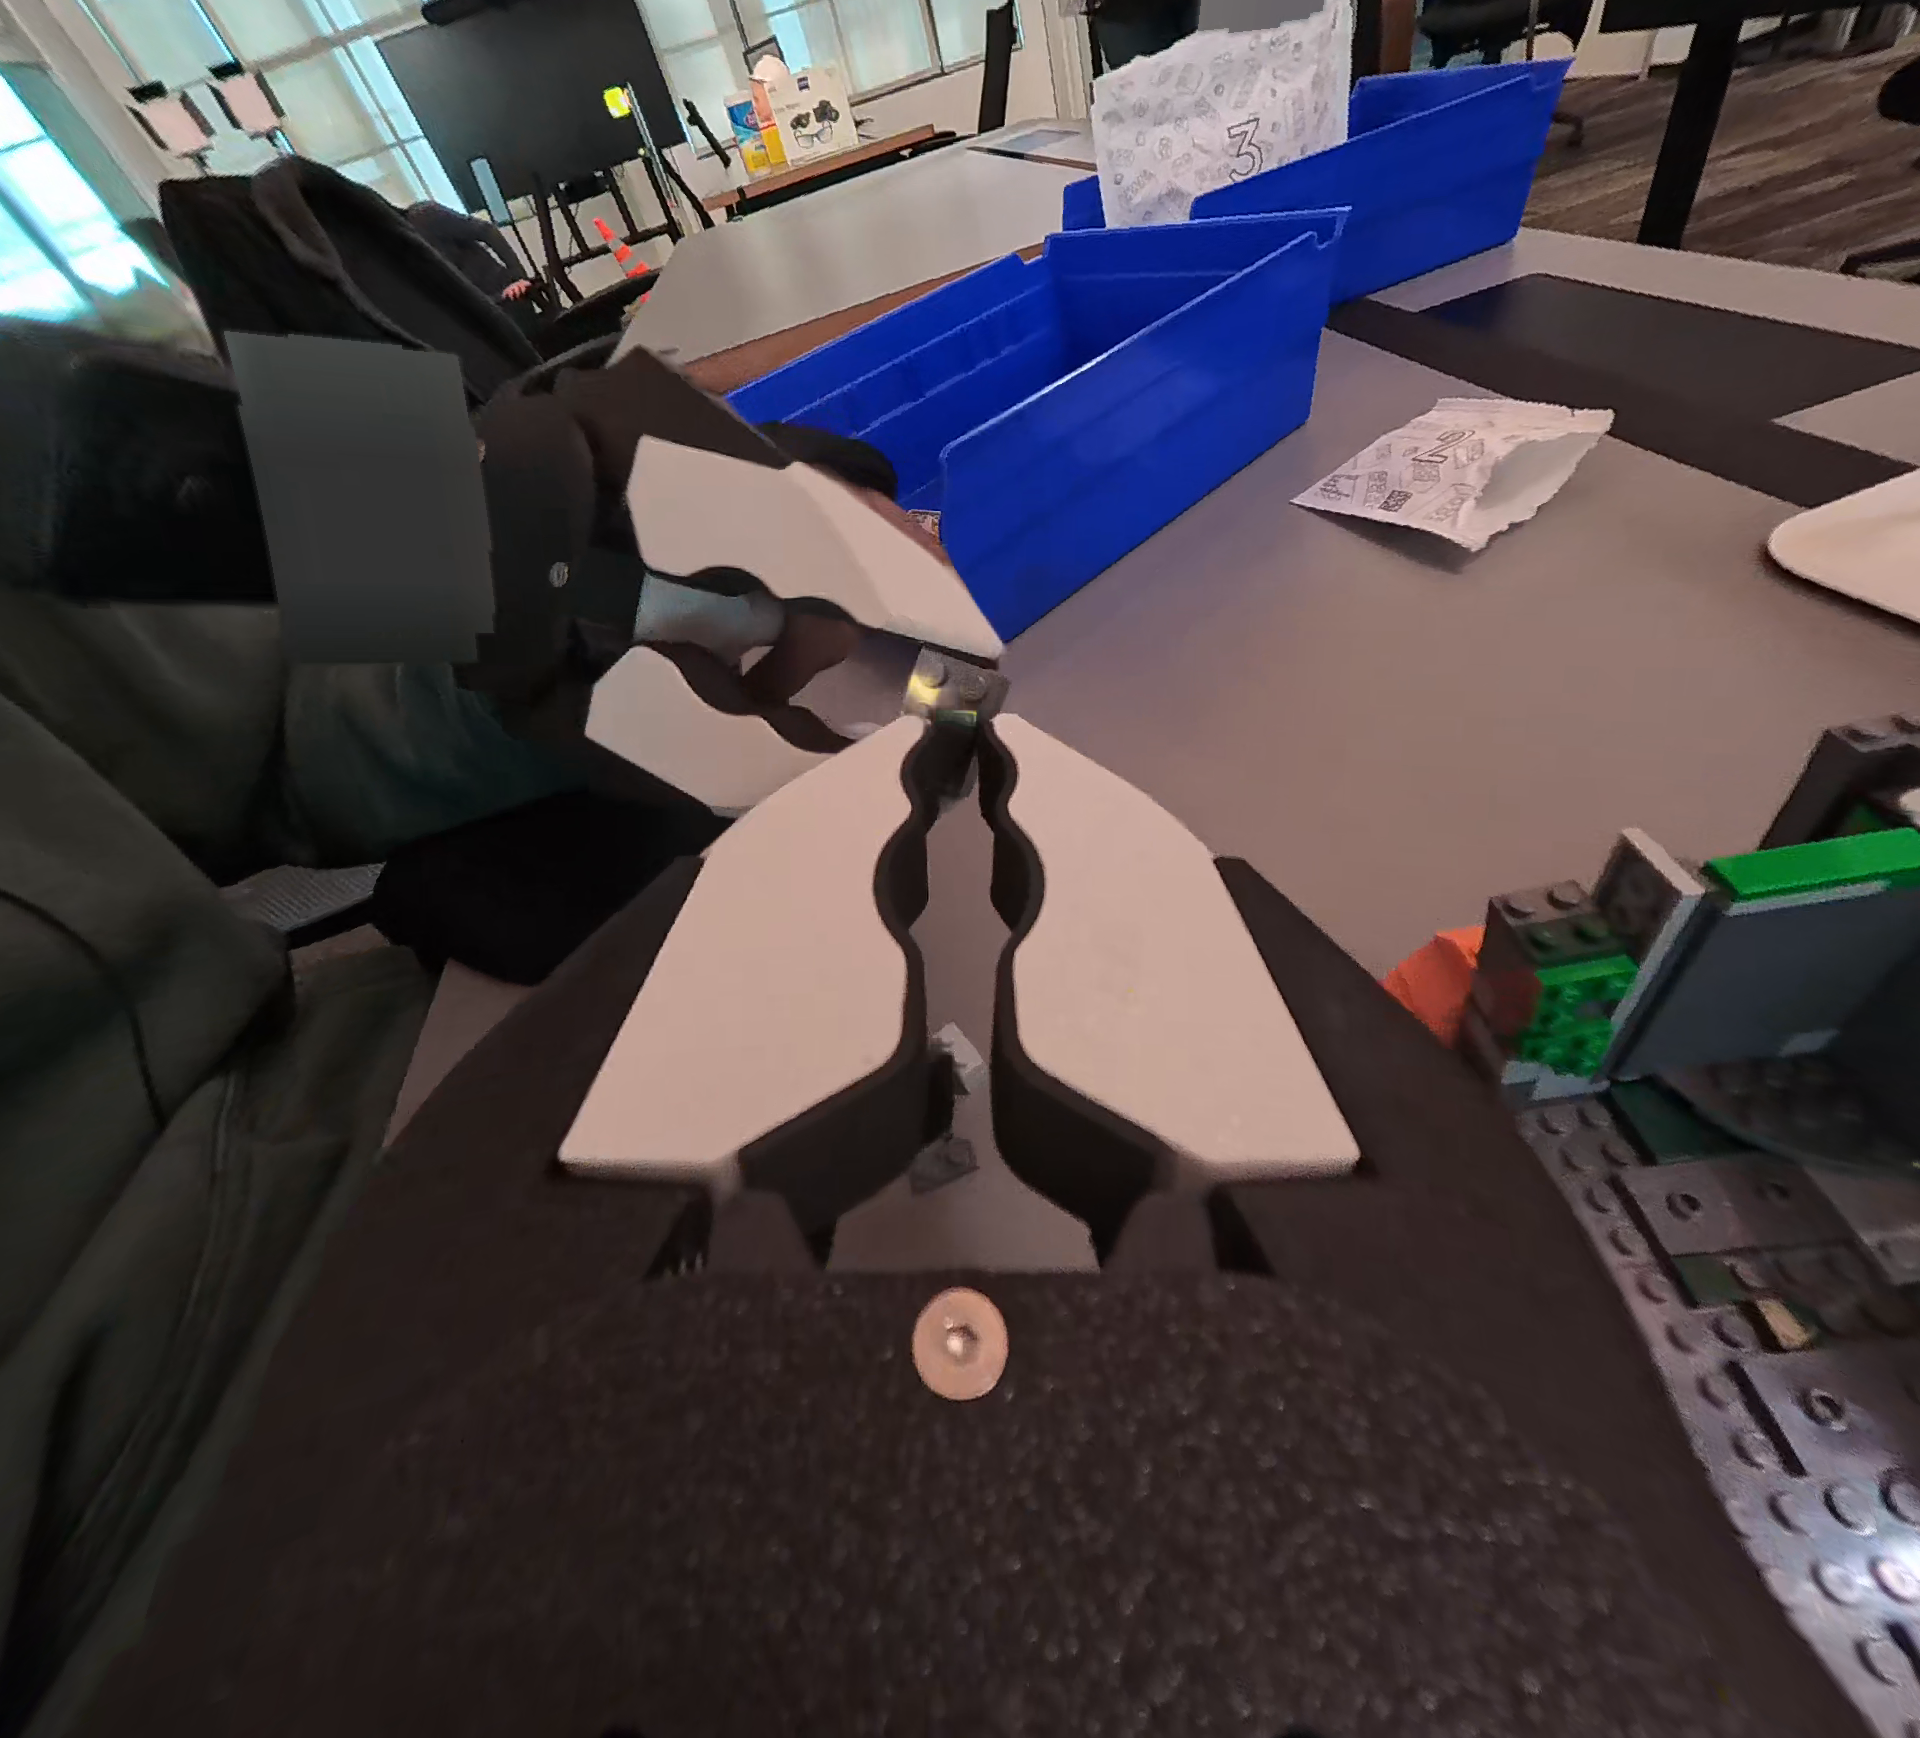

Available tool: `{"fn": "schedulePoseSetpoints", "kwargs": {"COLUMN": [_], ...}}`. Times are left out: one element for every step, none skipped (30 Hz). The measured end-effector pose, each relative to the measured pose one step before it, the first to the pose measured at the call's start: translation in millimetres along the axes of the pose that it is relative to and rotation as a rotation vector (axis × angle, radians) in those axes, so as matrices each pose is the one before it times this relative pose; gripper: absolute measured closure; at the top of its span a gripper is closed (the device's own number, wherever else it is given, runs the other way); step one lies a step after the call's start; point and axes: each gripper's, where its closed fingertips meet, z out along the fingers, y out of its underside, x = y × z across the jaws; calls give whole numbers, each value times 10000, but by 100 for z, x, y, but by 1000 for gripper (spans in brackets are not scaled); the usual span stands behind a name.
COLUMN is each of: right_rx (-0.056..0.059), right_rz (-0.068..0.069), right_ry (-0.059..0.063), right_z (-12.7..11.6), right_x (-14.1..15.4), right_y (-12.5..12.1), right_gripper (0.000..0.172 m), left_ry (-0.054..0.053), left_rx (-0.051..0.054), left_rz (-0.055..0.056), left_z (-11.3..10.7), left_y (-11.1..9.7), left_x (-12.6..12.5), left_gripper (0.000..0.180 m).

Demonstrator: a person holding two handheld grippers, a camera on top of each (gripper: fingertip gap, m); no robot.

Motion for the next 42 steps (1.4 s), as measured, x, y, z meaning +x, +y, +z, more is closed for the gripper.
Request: {"fn": "schedulePoseSetpoints", "kwargs": {"right_rx": [12,-30,-49,-109,-159,6,113,91,134,122,-11,-24,17,99,146,437,146,-164,-203,-7,73,-23,-40,-78,-171,-84,-56,-57,-81,-95,-90,-50,-37,-51,42,19,-85,-155,-122,-210,-224,-226], "right_rz": [218,166,159,166,126,34,-83,-166,-272,-386,-554,-703,-497,-284,-194,-216,-58,-536,-350,61,166,152,136,104,123,87,48,79,176,198,127,37,39,1,-1,48,137,56,-145,-296,-316,-251], "right_ry": [-117,-133,-80,-47,-33,-4,48,170,169,191,262,305,160,48,-35,-327,-305,8,66,76,197,202,217,150,82,83,56,-9,-32,-34,56,32,31,93,136,42,-57,-1,157,248,216,149], "right_z": [14,-8,3,27,0,-38,-70,-10,-31,-24,41,26,-10,-15,-32,-160,77,322,251,15,-207,-267,-186,-61,78,102,122,159,189,136,97,70,64,44,-21,-51,0,7,-29,11,36,74], "right_x": [-31,-19,-1,11,41,48,62,152,111,28,36,6,-89,-103,-169,-620,-767,-498,-235,107,518,662,655,460,274,144,7,-75,-80,-41,73,4,-19,57,134,103,14,60,93,105,56,4], "right_y": [54,114,117,167,234,36,-78,-65,-156,-174,-35,-13,-81,-137,-194,-670,-551,-17,206,93,39,125,99,150,332,253,172,126,109,129,159,98,64,54,-63,-6,150,192,137,225,216,234], "right_gripper": [165,165,166,166,166,166,166,166,166,166,166,166,166,166,166,172,172,172,172,172,172,172,172,172,172,172,171,162,153,150,150,150,152,155,159,161,162,163,164,165,165,165], "left_ry": [-199,-120,-96,-72,-76,-147,-37,153,169,207,221,184,163,203,148,98,160,262,98,-42,-136,-98,-194,-226,-194,-200,-189,-135,-190,-189,-145,-114,-156,-120,-146,-171,-30,-22,-43,58,138,238], "left_rx": [-109,-61,-49,-48,-38,-39,-77,-157,-83,-102,-180,-124,-39,-27,-108,-603,-466,-19,277,124,129,64,38,37,73,131,66,-23,-20,22,-8,-47,-96,-82,-149,-17,-122,-141,-157,-176,-121,-66], "left_rz": [441,463,323,370,427,310,45,-429,-662,-624,-495,-481,-403,-468,-364,-121,-12,-113,-117,-86,-24,60,153,243,250,231,259,265,270,270,204,194,261,343,394,345,289,209,228,225,16,-239], "left_z": [-7,-8,-10,0,27,44,73,129,92,31,31,35,-11,-53,10,234,480,267,-73,-115,-82,-46,-52,-20,-17,-14,-4,42,39,-7,-39,10,36,23,16,-16,4,46,45,14,48,52], "left_y": [21,9,22,75,62,-10,5,114,33,47,174,165,102,24,144,1015,1140,392,-308,-304,-224,-91,-36,-21,-115,-252,-212,-92,-66,-113,-114,-60,10,-34,74,-69,46,86,46,81,94,121], "left_x": [-6,25,48,106,128,-17,-55,-16,-63,-43,45,78,78,54,-16,-62,208,455,60,-303,-393,-189,-160,-147,-90,-89,-91,-16,-75,-65,-55,-28,-61,52,11,-54,66,128,83,153,204,282], "left_gripper": [156,156,156,156,156,156,156,156,156,156,155,155,156,155,156,156,157,157,157,157,157,157,156,156,157,157,156,156,156,156,157,157,157,157,157,157,157,157,157,157,157,157]}}
